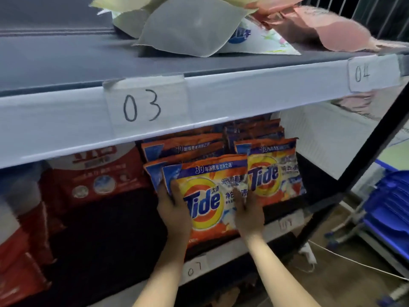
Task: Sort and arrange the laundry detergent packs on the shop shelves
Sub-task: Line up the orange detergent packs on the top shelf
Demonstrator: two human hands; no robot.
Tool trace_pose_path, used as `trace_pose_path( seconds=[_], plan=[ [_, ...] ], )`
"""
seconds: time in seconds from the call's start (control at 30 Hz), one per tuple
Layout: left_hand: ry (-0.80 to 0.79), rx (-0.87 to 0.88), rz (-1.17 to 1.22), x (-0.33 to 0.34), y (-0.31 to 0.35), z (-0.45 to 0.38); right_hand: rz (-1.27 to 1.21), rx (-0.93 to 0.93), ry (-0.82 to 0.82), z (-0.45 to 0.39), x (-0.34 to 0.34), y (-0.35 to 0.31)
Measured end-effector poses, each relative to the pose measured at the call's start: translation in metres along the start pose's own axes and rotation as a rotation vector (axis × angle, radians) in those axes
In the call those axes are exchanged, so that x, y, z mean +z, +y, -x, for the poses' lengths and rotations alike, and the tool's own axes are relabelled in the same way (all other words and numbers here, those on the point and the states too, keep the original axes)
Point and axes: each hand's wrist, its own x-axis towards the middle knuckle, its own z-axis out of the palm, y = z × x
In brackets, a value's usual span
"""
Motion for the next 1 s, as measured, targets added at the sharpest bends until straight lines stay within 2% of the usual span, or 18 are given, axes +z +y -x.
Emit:
trace_pose_path(
  seconds=[0.17,0.3,0.43,0.5,0.6,0.67,0.77,0.9,1.0],
  plan=[
    [0.019,0.038,-0.048,0.001,-0.002,0.0,0.094,-0.085,0.072,0.0,0.005,0.002],
    [0.03,-0.006,-0.145,0.0,0.004,0.008,0.121,-0.075,0.005,-0.001,0.001,0.001],
    [-0.045,0.042,-0.268,-0.016,0.015,0.024,0.151,-0.108,-0.109,-0.006,-0.005,-0.003],
    [-0.105,0.028,-0.356,-0.028,0.015,0.026,0.147,-0.108,-0.125,-0.005,-0.01,-0.002],
    [-0.174,-0.059,-0.577,-0.052,0.015,0.033,0.141,-0.18,-0.026,0.016,-0.018,0.004],
    [-0.219,-0.077,-0.723,-0.075,0.015,0.046,0.186,-0.214,-0.017,0.044,-0.021,0.008],
    [-0.277,0.094,-0.919,-0.118,0.011,0.07,0.371,-0.337,-0.114,0.09,-0.015,0.006],
    [-0.388,0.345,-1.207,-0.176,0.025,0.088,0.329,-0.628,-0.306,0.148,0.011,-0.014],
    [-0.4,0.528,-1.271,-0.222,0.047,0.083,0.32,-0.847,-0.498,0.186,0.024,-0.055]
  ],
)
